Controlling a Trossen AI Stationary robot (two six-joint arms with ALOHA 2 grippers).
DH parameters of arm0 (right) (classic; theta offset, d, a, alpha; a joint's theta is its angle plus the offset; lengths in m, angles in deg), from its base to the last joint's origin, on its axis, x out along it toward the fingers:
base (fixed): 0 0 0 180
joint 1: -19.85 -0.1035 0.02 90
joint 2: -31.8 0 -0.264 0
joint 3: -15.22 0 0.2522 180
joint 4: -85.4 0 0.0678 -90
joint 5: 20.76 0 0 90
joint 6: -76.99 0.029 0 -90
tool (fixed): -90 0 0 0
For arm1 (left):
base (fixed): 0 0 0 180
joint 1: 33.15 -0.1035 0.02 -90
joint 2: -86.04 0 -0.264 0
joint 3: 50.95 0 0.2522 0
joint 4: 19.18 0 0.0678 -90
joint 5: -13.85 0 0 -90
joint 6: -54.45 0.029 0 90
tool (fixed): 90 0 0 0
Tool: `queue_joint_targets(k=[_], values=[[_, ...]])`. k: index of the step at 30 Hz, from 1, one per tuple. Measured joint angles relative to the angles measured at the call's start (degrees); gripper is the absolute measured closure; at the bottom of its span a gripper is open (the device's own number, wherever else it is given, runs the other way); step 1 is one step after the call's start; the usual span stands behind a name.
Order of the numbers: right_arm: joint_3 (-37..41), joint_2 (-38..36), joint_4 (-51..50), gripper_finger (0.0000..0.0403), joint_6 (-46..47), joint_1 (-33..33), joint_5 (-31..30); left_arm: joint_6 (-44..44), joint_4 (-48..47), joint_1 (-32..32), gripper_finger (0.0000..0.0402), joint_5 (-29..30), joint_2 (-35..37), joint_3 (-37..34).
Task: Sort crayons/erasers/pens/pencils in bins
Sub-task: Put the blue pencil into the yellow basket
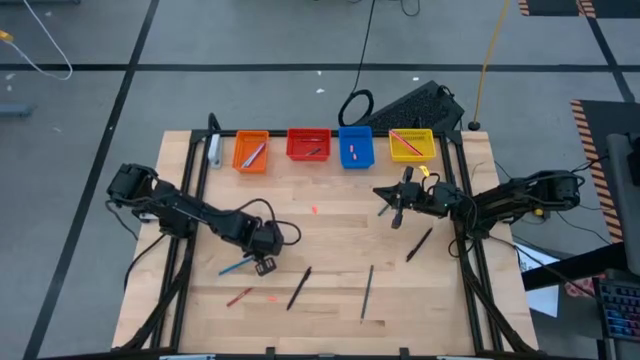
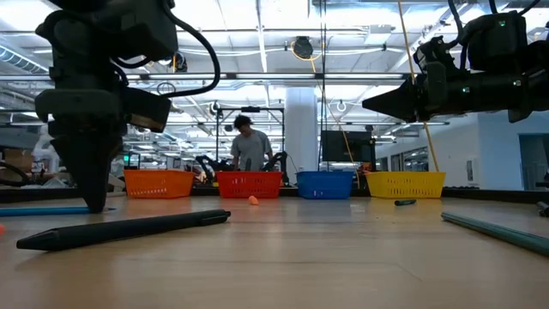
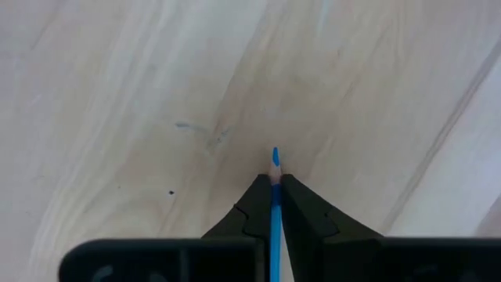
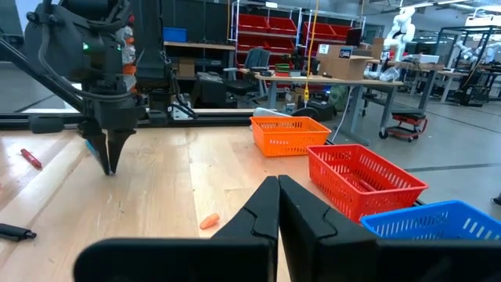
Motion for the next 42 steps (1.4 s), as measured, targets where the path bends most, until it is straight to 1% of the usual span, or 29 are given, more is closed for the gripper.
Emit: queue_joint_targets(k=[11,24,29,34,42], values=[[0.0,0.0,-0.11,0.0403,0.0,0.0,0.0,0.28,0.11,-2.5,0.0384,-1.47,0.17,0.13],[0.0,0.0,-0.24,0.0403,0.0,0.01,0.0,3.53,0.84,-3.93,0.0384,-1.91,0.22,0.13],[0.0,0.0,-0.24,0.0403,0.0,0.0,0.0,6.85,6.77,-5.88,0.0384,-1.81,0.22,0.13],[0.0,0.0,-0.2,0.0403,0.0,0.01,0.0,11.79,13.39,-9.27,0.0384,-1.44,0.22,0.13],[0.0,0.0,-0.25,0.0403,-0.02,0.02,0.0,21.24,29.66,-15.04,0.0383,-1.33,-1.29,0.13]])
